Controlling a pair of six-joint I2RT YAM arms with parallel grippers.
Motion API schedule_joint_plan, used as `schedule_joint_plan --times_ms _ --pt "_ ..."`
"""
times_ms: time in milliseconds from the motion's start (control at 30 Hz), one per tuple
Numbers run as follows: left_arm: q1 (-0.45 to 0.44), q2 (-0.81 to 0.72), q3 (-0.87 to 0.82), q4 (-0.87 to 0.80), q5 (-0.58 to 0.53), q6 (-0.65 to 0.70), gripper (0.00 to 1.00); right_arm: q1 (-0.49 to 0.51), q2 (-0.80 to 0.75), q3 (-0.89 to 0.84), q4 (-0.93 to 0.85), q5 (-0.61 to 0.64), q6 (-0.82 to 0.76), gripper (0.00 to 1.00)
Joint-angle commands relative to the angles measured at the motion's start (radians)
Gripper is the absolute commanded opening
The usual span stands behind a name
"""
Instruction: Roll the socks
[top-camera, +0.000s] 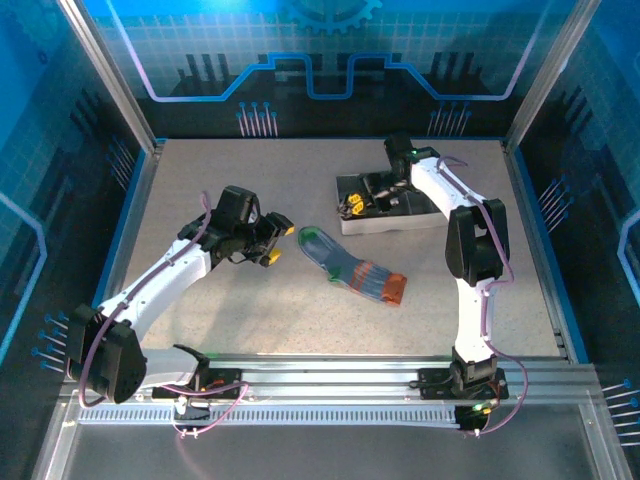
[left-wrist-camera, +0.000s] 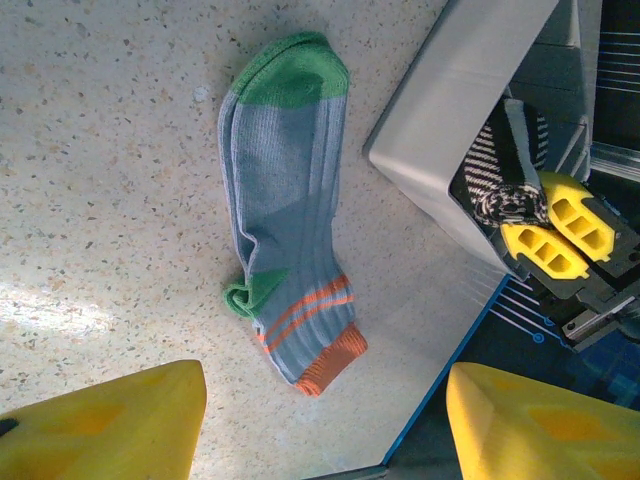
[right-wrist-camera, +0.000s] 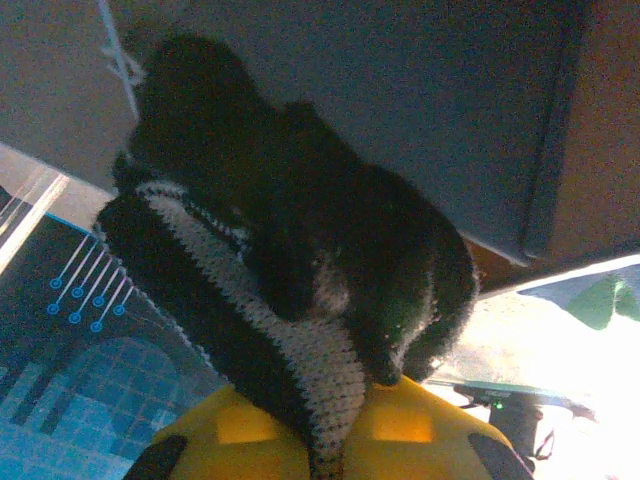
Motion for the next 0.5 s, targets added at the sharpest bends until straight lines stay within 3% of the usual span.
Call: schedule_joint_plan --times_ms 0,467 --pt "-0.005 -0.022 0.009 0.006 0.017 -0.003 0.65 -0.006 -0.028 -0.039 -0.004 -0.023 0.075 0.00" --pt "-0.005 -0.037 -0.003 0.006 0.012 -0.008 0.65 -0.005 -0.060 -0.101 0.040 -0.027 0.131 0.00"
